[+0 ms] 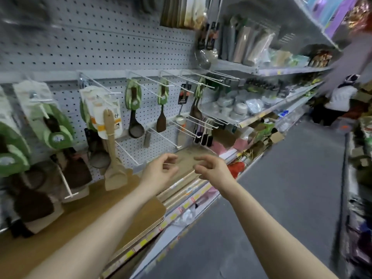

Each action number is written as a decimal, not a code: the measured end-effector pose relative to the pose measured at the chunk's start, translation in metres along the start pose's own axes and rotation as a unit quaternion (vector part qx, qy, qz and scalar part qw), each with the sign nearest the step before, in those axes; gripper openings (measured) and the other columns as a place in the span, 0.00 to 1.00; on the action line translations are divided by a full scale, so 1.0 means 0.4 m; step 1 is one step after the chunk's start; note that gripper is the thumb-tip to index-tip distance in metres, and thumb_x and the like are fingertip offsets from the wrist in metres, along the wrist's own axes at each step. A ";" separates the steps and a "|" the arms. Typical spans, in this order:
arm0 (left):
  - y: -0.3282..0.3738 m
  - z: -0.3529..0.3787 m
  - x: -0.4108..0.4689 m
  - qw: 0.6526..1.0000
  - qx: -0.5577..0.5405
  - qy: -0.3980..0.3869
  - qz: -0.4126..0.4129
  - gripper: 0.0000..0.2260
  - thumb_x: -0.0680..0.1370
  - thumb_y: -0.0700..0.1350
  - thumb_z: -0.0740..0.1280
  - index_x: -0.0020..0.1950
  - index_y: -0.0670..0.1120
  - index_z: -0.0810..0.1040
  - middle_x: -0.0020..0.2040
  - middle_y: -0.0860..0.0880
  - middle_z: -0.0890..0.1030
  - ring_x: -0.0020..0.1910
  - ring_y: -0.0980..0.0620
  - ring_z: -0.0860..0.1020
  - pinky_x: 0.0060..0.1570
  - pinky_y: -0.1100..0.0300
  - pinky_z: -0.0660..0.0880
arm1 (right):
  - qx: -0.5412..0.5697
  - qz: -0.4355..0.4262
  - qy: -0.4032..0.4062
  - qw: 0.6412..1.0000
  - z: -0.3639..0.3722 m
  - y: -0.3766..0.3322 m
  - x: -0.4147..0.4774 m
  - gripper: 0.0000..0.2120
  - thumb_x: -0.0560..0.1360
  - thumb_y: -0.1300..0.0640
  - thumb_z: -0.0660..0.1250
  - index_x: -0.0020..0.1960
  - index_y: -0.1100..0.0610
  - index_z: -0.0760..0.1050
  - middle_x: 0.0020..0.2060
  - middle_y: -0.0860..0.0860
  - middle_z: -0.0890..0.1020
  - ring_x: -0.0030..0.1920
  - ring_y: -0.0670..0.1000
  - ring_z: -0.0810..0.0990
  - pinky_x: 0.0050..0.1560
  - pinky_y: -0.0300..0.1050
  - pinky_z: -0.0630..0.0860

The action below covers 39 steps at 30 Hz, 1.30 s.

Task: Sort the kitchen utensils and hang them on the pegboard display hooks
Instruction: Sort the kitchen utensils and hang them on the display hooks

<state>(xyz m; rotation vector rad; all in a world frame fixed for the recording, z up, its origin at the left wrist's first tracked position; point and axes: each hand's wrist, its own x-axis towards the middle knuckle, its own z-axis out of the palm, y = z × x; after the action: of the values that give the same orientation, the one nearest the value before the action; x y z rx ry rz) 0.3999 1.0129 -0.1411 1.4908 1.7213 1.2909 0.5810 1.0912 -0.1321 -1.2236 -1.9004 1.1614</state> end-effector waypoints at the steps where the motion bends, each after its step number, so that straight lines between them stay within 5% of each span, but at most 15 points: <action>1: -0.009 -0.022 0.011 1.000 0.004 0.026 -0.007 0.12 0.76 0.41 0.70 0.59 0.49 0.78 0.51 0.54 0.80 0.50 0.57 0.79 0.55 0.59 0.76 | 0.004 -0.003 -0.014 1.000 0.018 -0.008 0.026 0.12 0.77 0.60 0.69 0.60 0.51 0.78 0.49 0.53 0.84 0.50 0.54 0.83 0.52 0.50 0.82; 7: -0.102 -0.158 0.072 0.975 0.048 0.210 -0.057 0.10 0.75 0.43 0.71 0.52 0.48 0.72 0.42 0.54 0.76 0.42 0.56 0.77 0.40 0.61 0.72 | 0.024 -0.029 -0.084 0.996 0.134 -0.058 0.182 0.13 0.77 0.60 0.68 0.62 0.55 0.78 0.49 0.55 0.84 0.50 0.53 0.82 0.51 0.46 0.81; 12: -0.181 -0.243 0.132 0.936 0.031 0.338 -0.098 0.22 0.71 0.44 0.75 0.57 0.44 0.67 0.46 0.48 0.74 0.42 0.51 0.74 0.47 0.52 0.75 | 0.018 -0.060 -0.144 0.988 0.221 -0.124 0.321 0.14 0.78 0.60 0.69 0.63 0.55 0.77 0.48 0.55 0.83 0.47 0.50 0.81 0.51 0.48 0.80; 18: -0.277 -0.312 0.226 0.944 0.059 0.281 -0.160 0.35 0.67 0.50 0.78 0.69 0.46 0.65 0.63 0.47 0.74 0.60 0.48 0.74 0.57 0.52 0.73 | 0.022 -0.084 -0.178 0.980 0.310 -0.190 0.434 0.16 0.77 0.58 0.70 0.64 0.54 0.76 0.49 0.51 0.83 0.52 0.50 0.82 0.54 0.47 0.81; 31: -0.338 -0.296 0.321 0.944 0.033 0.260 -0.202 0.15 0.74 0.51 0.72 0.59 0.52 0.76 0.53 0.54 0.80 0.54 0.52 0.77 0.54 0.56 0.74 | 0.038 -0.094 -0.261 0.960 0.430 -0.216 0.612 0.18 0.77 0.66 0.65 0.67 0.56 0.73 0.55 0.56 0.82 0.55 0.54 0.82 0.54 0.48 0.81; 39: -0.362 -0.284 0.359 0.916 -0.041 0.333 -0.220 0.13 0.75 0.47 0.72 0.58 0.55 0.75 0.54 0.53 0.80 0.56 0.52 0.77 0.55 0.57 0.72 | 0.027 -0.122 -0.373 0.919 0.502 -0.213 0.728 0.18 0.79 0.67 0.63 0.65 0.52 0.73 0.55 0.51 0.81 0.56 0.53 0.81 0.53 0.47 0.81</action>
<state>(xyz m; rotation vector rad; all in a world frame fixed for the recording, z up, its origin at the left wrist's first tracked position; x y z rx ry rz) 0.2002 1.1207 -0.1952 0.5600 2.2065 1.6887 0.2646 1.2706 -0.1389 -0.4956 -2.4408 1.6712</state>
